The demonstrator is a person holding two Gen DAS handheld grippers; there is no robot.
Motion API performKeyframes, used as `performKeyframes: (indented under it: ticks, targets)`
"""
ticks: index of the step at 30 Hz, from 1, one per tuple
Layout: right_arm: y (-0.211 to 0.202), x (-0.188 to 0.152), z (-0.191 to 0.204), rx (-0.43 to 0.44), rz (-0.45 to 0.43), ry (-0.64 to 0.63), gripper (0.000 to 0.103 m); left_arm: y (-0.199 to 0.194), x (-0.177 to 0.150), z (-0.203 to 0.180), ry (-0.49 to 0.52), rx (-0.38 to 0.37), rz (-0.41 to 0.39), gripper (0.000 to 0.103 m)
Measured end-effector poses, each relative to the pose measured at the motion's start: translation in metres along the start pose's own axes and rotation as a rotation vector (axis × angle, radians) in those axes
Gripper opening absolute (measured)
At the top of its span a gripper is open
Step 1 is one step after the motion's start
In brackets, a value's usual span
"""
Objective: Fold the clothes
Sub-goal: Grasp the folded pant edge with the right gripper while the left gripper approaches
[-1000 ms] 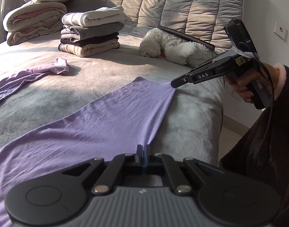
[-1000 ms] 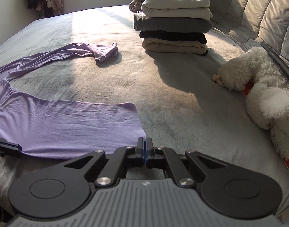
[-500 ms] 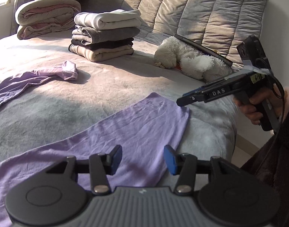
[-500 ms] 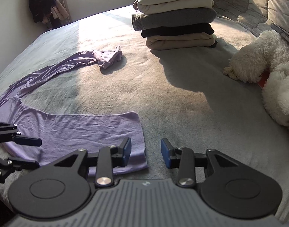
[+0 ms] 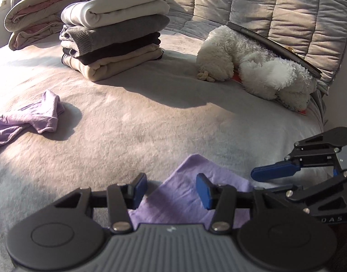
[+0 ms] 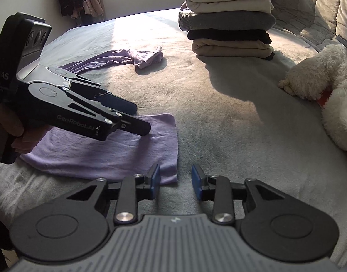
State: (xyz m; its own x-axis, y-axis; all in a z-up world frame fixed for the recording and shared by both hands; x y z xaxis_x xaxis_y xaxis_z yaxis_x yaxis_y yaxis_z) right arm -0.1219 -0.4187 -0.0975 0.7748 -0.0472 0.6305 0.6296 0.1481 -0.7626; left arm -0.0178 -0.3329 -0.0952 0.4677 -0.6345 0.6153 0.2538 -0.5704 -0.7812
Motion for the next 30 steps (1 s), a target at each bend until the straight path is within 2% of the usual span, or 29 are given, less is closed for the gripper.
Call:
performKeyframes:
  ticks: [2,4,5,6,8,12,22,26,30]
  targets:
    - [0.001,0.000,0.002,0.014,-0.006,-0.001,0.026,0.003,0.001,-0.003,-0.027,0.025,-0.002,0.043]
    - [0.003,-0.001,0.007,0.039,-0.015,-0.016,0.019,0.003,0.001,-0.005,-0.061,0.026,-0.008,0.027]
    - [0.003,-0.001,0.009,0.052,-0.019,-0.024,0.014,0.003,0.000,-0.006,-0.084,0.019,-0.011,0.011]
    - [0.004,-0.002,0.011,0.058,-0.022,-0.029,0.004,0.003,0.000,-0.007,-0.106,0.014,-0.014,0.003]
    - [0.005,-0.002,0.012,0.063,-0.026,-0.030,0.004,0.004,0.000,-0.010,-0.140,0.020,-0.020,0.002]
    - [-0.003,-0.001,0.009,0.077,-0.016,0.024,0.003,0.001,0.006,-0.019,-0.143,0.035,-0.043,0.002]
    - [-0.034,-0.009,-0.004,0.045,0.004,0.111,0.003,-0.001,0.023,-0.043,-0.135,-0.004,-0.111,0.002]
    - [-0.031,-0.012,-0.012,0.029,0.036,0.136,0.003,0.008,0.022,-0.050,-0.146,-0.026,-0.099,0.002]
    - [-0.021,-0.016,-0.011,0.011,0.084,0.112,0.004,0.021,0.013,-0.052,-0.126,-0.014,-0.069,0.003]
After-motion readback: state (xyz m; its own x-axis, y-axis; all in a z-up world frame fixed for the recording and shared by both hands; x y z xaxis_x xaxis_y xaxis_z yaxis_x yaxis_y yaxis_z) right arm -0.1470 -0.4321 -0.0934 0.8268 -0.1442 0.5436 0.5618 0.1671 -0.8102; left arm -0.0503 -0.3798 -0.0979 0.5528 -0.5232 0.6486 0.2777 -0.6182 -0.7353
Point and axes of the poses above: each gripper's, at about its wrist camera, not at the fingertips, and y roughly the way its jaws point, z to its left, x to its top, the point moved 6 cm from there along y, roughly the way its jaws point, and after that the axes turned 5 degrees about z, right-handed, at the moved point
